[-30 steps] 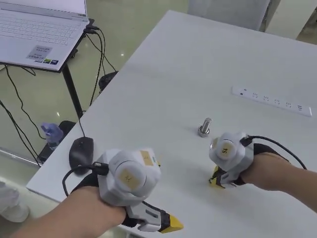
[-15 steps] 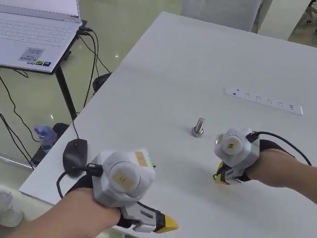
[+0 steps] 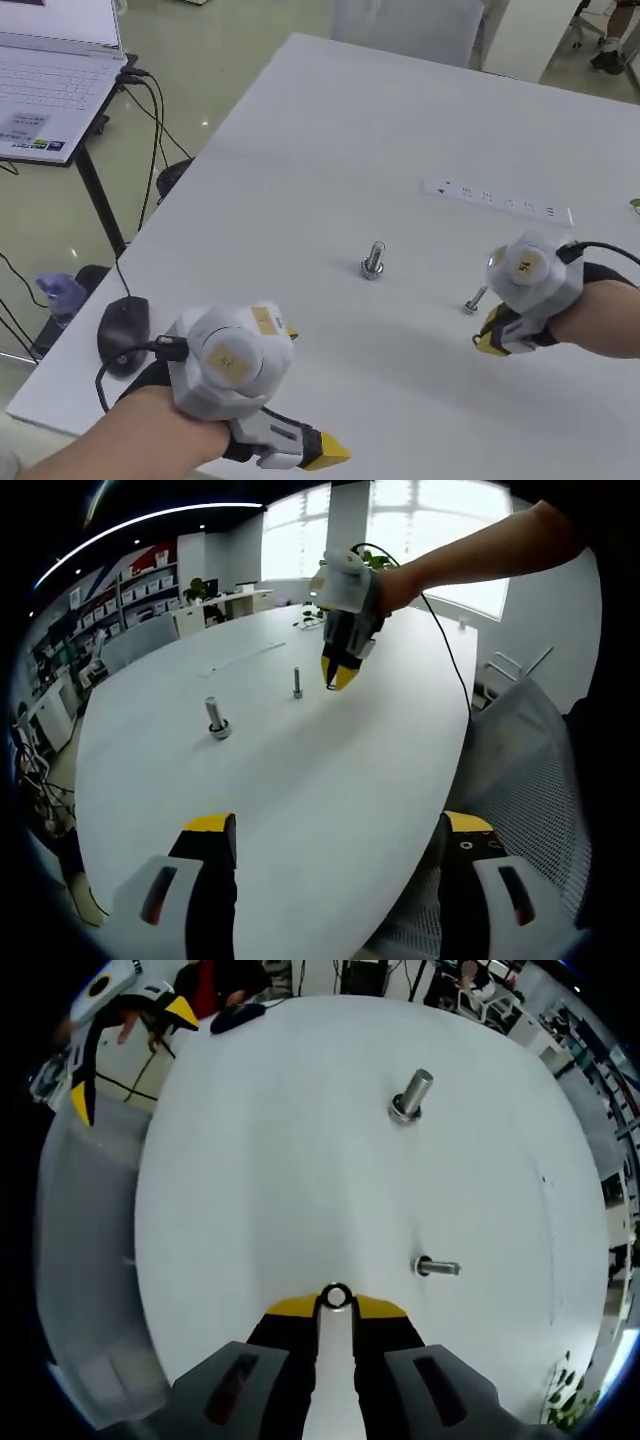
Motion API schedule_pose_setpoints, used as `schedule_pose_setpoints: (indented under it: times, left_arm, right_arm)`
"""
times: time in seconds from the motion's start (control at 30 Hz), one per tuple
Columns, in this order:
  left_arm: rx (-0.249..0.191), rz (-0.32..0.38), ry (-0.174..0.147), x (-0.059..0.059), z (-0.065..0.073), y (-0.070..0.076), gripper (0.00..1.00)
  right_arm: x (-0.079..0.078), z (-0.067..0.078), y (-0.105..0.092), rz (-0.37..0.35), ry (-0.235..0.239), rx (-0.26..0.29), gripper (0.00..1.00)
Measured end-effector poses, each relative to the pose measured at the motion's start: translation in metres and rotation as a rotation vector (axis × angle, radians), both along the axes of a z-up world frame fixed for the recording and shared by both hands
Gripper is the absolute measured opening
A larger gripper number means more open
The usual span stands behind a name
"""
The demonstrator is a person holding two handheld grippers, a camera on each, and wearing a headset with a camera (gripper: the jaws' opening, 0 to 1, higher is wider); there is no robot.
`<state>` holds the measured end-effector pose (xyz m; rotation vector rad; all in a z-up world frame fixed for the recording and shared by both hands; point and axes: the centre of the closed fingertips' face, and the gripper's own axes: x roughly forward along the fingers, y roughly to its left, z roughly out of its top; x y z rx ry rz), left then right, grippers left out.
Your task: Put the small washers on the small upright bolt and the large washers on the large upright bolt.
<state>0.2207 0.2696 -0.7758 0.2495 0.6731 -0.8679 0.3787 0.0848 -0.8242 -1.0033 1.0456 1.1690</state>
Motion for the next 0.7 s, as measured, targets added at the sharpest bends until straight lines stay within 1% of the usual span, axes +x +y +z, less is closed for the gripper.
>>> schedule_pose_setpoints:
  times: [0.07,0.13,0.23,0.3,0.4,0.53,0.7]
  left_arm:
    - [0.004,-0.003,0.005,-0.001,-0.002,0.000,0.83]
    - [0.004,-0.006,0.009,-0.002,-0.002,-0.001,0.83]
    - [0.005,-0.008,0.010,-0.003,-0.003,-0.001,0.83]
    - [0.009,0.001,0.013,-0.002,-0.003,0.002,0.83]
    - [-0.001,0.015,0.009,0.001,-0.001,0.004,0.83]
    - [0.016,0.011,0.010,0.002,-0.003,0.007,0.83]
    - [0.013,0.018,0.014,0.005,-0.003,0.007,0.83]
  right_arm:
    - [0.006,0.005,-0.007,-0.014,-0.007,-0.004,0.13]
    - [0.012,0.007,-0.012,-0.029,-0.011,-0.005,0.13]
    - [0.019,0.012,-0.016,-0.050,-0.017,0.001,0.13]
    - [0.024,0.014,-0.017,-0.063,-0.019,0.009,0.13]
    - [0.025,0.020,-0.013,-0.063,-0.028,0.007,0.13]
    - [0.033,0.027,-0.007,-0.075,-0.042,0.017,0.13]
    - [0.046,0.031,0.002,-0.081,-0.049,0.030,0.13]
